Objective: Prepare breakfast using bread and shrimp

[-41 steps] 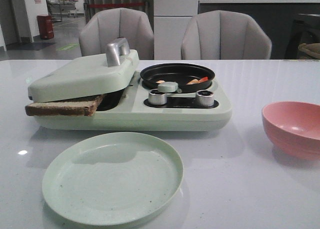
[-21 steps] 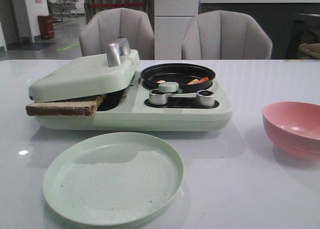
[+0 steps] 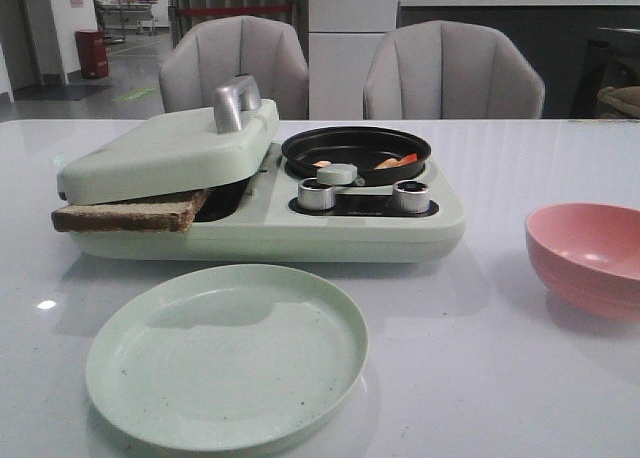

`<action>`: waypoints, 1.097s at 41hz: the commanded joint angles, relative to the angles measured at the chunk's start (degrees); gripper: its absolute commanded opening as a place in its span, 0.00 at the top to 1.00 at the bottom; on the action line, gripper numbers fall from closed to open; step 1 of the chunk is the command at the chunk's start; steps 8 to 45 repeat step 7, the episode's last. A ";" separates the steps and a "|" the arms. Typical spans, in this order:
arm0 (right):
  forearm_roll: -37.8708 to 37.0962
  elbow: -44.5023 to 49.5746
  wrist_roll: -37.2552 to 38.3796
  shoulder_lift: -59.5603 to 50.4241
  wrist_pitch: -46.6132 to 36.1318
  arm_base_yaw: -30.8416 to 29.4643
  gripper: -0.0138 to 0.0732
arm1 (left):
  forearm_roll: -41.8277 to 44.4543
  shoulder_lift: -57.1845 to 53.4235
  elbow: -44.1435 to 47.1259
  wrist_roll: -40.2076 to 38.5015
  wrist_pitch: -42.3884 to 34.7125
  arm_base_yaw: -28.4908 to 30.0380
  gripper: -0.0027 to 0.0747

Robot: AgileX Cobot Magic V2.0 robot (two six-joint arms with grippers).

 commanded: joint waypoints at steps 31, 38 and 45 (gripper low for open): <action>0.19 -0.92 -0.01 -1.27 -5.53 0.12 0.80 | -0.43 -0.94 1.71 -0.52 -4.93 -0.46 0.84; 0.19 -0.92 -0.01 -1.27 -5.53 0.12 0.80 | -0.43 -0.94 1.71 -0.52 -4.93 -0.46 0.84; 0.19 -0.92 -0.01 -1.27 -5.53 0.12 0.80 | -0.43 -0.94 1.71 -0.52 -4.93 -0.46 0.84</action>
